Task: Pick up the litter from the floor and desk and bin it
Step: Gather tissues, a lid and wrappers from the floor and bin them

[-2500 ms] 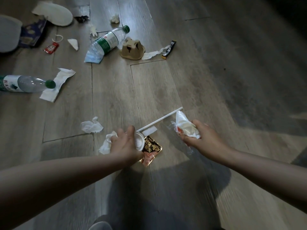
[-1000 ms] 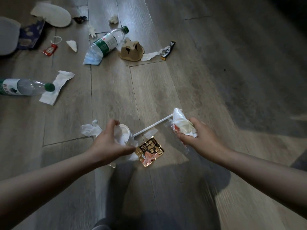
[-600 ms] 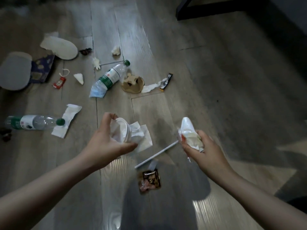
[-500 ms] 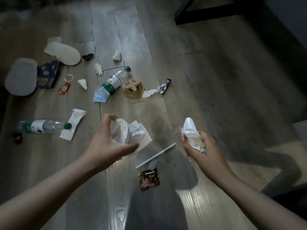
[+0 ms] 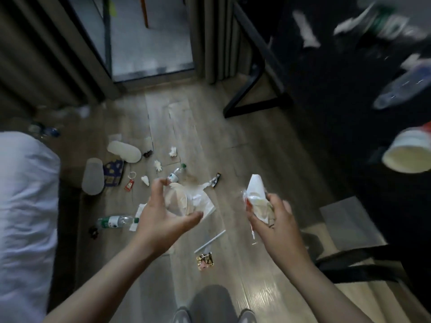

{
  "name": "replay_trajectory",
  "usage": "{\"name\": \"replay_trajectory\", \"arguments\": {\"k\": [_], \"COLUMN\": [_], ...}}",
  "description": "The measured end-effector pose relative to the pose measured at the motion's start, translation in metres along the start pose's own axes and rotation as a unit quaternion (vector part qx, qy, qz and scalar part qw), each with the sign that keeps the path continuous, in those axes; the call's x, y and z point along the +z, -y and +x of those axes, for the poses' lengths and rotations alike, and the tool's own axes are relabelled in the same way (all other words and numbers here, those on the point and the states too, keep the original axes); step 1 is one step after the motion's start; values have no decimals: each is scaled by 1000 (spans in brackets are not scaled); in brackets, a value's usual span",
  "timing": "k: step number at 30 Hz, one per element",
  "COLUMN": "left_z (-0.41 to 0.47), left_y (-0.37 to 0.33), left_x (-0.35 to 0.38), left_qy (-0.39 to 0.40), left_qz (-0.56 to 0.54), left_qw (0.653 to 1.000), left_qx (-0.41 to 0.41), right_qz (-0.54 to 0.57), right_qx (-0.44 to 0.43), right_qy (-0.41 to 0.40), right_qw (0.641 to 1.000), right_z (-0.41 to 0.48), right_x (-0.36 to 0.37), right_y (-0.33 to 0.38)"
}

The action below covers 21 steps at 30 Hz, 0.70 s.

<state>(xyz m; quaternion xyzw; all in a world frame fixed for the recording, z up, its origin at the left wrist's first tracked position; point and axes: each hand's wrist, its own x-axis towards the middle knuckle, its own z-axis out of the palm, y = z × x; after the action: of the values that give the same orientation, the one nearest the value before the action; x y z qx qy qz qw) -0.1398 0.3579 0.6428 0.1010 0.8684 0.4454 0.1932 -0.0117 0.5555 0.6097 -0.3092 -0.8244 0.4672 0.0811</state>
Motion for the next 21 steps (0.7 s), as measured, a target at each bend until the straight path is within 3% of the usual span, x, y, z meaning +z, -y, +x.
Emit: {"name": "replay_trajectory", "arguments": {"k": [4, 9, 21], "left_z": [-32, -62, -149], "left_y": [-96, -181, -300], "left_x": [-56, -108, -91], "left_qy": [-36, -12, 171], "left_qz": [-31, -45, -79], "left_qw": [997, 989, 920], "left_qx": [68, 138, 344], "right_qz": [16, 33, 10], "right_qx": [-23, -35, 32], "right_qy": [-45, -131, -403], "right_qw": [999, 990, 915], "right_z": [-31, -81, -241], "right_x": [-75, -134, -214], "right_y": [100, 184, 237]}}
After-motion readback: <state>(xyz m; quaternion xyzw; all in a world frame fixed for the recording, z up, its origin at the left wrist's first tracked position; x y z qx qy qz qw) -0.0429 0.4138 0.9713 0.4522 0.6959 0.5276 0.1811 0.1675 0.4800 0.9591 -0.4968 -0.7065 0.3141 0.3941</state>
